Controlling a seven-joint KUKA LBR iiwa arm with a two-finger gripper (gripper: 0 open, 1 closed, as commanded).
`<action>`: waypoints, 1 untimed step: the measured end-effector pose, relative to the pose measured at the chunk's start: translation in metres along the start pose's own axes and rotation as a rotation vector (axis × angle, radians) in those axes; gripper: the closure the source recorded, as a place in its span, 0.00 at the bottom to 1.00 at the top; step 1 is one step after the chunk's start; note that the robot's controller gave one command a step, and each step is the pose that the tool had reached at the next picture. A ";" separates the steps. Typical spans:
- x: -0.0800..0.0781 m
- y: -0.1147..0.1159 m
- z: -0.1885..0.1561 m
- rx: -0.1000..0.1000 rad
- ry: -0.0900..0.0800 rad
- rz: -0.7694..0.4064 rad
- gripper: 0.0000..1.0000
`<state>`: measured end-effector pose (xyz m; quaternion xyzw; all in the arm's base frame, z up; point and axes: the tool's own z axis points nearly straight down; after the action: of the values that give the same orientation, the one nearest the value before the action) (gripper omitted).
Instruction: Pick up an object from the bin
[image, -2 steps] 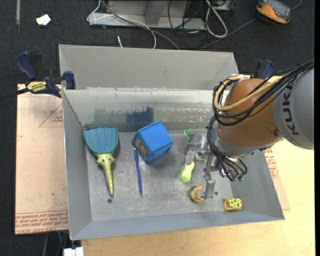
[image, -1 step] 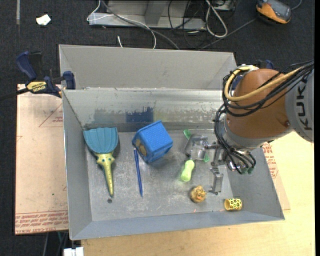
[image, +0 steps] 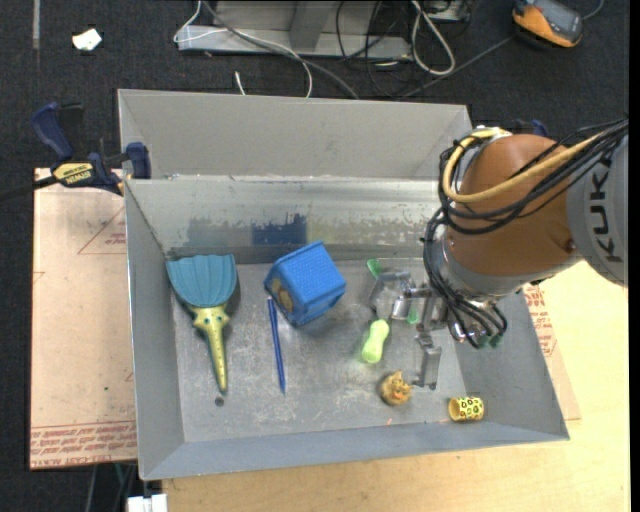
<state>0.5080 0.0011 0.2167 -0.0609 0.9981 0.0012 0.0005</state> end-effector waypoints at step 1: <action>-0.051 -0.041 0.058 0.004 -0.014 -0.094 0.00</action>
Offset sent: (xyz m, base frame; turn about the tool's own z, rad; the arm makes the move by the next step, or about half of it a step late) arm 0.0656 -0.0414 -0.0935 -0.0648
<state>0.5637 -0.0330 0.1587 -0.1076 0.9942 -0.0005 0.0079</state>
